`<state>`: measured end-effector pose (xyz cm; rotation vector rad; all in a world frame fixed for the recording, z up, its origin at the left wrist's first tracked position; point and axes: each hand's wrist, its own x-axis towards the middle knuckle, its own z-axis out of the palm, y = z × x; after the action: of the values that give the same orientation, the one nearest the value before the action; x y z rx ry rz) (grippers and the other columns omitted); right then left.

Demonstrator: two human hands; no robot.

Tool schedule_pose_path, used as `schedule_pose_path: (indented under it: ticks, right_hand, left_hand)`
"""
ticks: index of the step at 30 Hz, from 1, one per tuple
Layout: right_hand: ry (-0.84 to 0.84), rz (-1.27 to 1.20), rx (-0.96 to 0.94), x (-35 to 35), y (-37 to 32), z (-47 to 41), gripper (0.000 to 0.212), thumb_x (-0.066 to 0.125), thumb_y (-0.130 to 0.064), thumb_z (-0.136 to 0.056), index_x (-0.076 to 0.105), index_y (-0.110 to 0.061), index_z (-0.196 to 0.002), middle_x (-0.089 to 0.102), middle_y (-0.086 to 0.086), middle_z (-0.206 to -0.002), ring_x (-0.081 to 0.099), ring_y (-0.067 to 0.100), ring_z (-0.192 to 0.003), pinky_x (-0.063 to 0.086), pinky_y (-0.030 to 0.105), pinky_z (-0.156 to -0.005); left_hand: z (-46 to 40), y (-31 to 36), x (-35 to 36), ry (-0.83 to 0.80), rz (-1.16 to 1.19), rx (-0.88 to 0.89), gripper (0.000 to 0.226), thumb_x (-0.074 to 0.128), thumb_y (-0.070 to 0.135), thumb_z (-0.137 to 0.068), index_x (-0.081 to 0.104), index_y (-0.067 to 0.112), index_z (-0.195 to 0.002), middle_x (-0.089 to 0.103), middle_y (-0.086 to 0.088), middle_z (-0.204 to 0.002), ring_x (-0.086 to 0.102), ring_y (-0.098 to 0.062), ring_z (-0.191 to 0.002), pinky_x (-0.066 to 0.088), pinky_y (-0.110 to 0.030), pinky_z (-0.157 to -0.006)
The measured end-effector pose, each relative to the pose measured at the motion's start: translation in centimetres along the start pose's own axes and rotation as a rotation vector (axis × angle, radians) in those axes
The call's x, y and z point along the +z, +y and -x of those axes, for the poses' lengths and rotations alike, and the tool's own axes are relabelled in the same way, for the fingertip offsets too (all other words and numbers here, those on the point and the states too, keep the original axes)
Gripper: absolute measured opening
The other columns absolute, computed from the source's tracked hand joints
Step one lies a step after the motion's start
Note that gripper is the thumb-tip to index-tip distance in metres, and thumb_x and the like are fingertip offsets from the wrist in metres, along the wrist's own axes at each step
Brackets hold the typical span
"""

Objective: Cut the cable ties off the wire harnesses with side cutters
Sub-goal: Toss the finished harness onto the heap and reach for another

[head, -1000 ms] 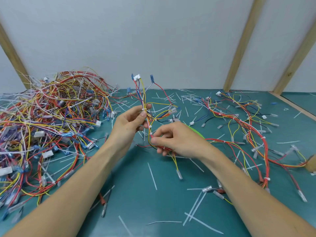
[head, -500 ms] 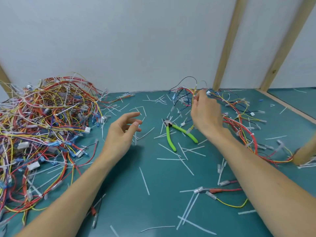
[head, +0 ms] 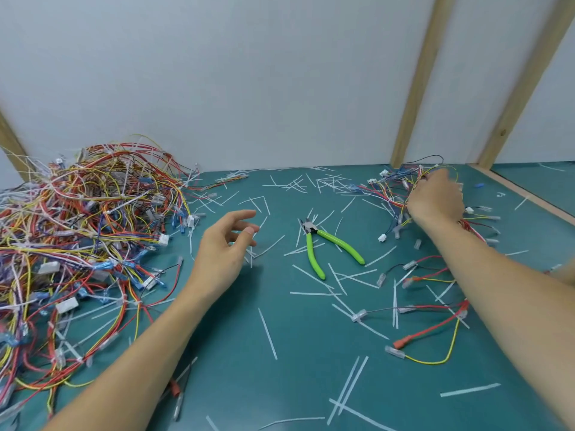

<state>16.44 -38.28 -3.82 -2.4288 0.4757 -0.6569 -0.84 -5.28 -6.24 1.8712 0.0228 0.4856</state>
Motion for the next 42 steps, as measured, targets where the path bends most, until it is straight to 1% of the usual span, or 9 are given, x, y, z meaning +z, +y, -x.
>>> schedule_pose_path:
  ticks: [5, 9, 12, 17, 23, 29, 35, 38, 42]
  right_hand:
    - [0.29, -0.094, -0.322, -0.5, -1.8, 1.7, 0.03, 0.048, -0.008, -0.091, 0.056, -0.013, -0.12, 0.06, 0.011, -0.125, 0.051, 0.035, -0.121, 0.04, 0.049, -0.094]
    - [-0.017, -0.217, -0.119, 0.9, -1.7, 2.7, 0.023, 0.05, -0.018, -0.098, 0.058, -0.01, -0.118, 0.063, 0.01, -0.123, 0.058, 0.032, -0.113, 0.046, 0.043, -0.089]
    - [-0.253, 0.01, 0.017, 1.8, -1.2, 4.0, 0.041, 0.052, -0.025, -0.101, 0.051, -0.002, -0.135, 0.053, 0.019, -0.141, 0.05, 0.039, -0.13, 0.044, 0.049, -0.104]
    - [-0.047, -0.009, -0.245, 1.9, -4.4, 7.5, 0.05, 0.058, -0.021, -0.096, 0.043, -0.008, -0.142, 0.046, 0.015, -0.146, 0.038, 0.035, -0.136, 0.036, 0.052, -0.109]
    - [-0.53, -0.222, -0.548, 2.8, -10.7, 16.3, 0.016, 0.054, -0.03, -0.096, 0.068, -0.029, -0.105, 0.071, -0.013, -0.1, 0.063, 0.019, -0.101, 0.045, 0.032, -0.079]
    - [-0.498, -0.205, -0.621, 4.3, -10.1, 20.8, 0.002, 0.05, -0.033, -0.1, 0.051, -0.031, -0.101, 0.069, -0.008, -0.085, 0.063, 0.026, -0.09, 0.042, 0.036, -0.068]
    - [-0.452, -0.151, -0.747, 4.5, -9.9, 21.5, 0.001, 0.049, -0.031, -0.1, 0.048, -0.032, -0.099, 0.067, -0.008, -0.078, 0.064, 0.028, -0.081, 0.035, 0.035, -0.06]
    - [-0.437, -0.218, -0.767, 4.3, -10.0, 21.3, 0.003, 0.051, -0.029, -0.1, 0.052, -0.03, -0.098, 0.061, -0.009, -0.07, 0.063, 0.027, -0.076, 0.036, 0.036, -0.059]
    - [-0.277, -0.316, -0.845, 3.3, -10.4, 21.6, 0.004, 0.061, -0.02, -0.096, 0.061, -0.023, -0.094, 0.045, -0.01, -0.052, 0.055, 0.024, -0.054, 0.044, 0.037, -0.051]
  left_hand:
    - [-0.1, -0.2, 0.0, 0.009, -0.017, -0.011, 0.025, 0.058, 0.012, -0.1, 0.066, 0.027, -0.118, 0.072, 0.001, -0.102, 0.07, -0.016, -0.083, 0.044, -0.013, -0.065]
    - [-0.1, -0.1, 0.1, 0.012, -0.037, -0.01, 0.025, 0.058, 0.012, -0.1, 0.065, 0.027, -0.118, 0.072, 0.001, -0.101, 0.07, -0.015, -0.083, 0.044, -0.015, -0.064]
    - [0.0, 0.0, 0.2, 0.007, -0.058, -0.01, 0.024, 0.058, 0.012, -0.099, 0.066, 0.025, -0.118, 0.072, 0.001, -0.1, 0.07, -0.016, -0.083, 0.046, -0.021, -0.067]
    - [0.0, 0.0, 0.4, -0.033, -0.118, -0.014, 0.021, 0.058, 0.011, -0.099, 0.067, 0.026, -0.111, 0.072, 0.004, -0.1, 0.069, -0.018, -0.084, 0.052, -0.028, -0.077]
    - [0.0, -0.7, 0.4, -0.047, -0.273, -0.04, 0.019, 0.059, 0.015, -0.097, 0.071, 0.025, -0.108, 0.072, 0.014, -0.099, 0.067, -0.012, -0.082, 0.053, -0.028, -0.078]
    - [-0.2, -1.0, 0.1, -0.068, -0.212, -0.173, 0.018, 0.06, 0.018, -0.095, 0.075, 0.027, -0.098, 0.07, 0.016, -0.084, 0.063, -0.007, -0.074, 0.046, -0.024, -0.07]
    - [-0.7, -0.6, -0.4, 0.08, 0.095, -0.347, 0.023, 0.055, 0.001, -0.093, 0.073, 0.016, -0.097, 0.072, -0.004, -0.089, 0.065, -0.017, -0.081, 0.054, -0.029, -0.088]
    - [-1.5, 0.0, -0.4, 0.092, 0.167, -0.397, 0.018, 0.06, 0.005, -0.094, 0.071, 0.014, -0.106, 0.069, -0.001, -0.092, 0.064, -0.012, -0.077, 0.05, -0.013, -0.068]
    - [-3.5, 1.7, -2.1, 0.1, 0.151, -0.392, 0.019, 0.063, 0.017, -0.095, 0.066, 0.016, -0.114, 0.068, 0.001, -0.103, 0.065, -0.007, -0.079, 0.047, -0.018, -0.061]
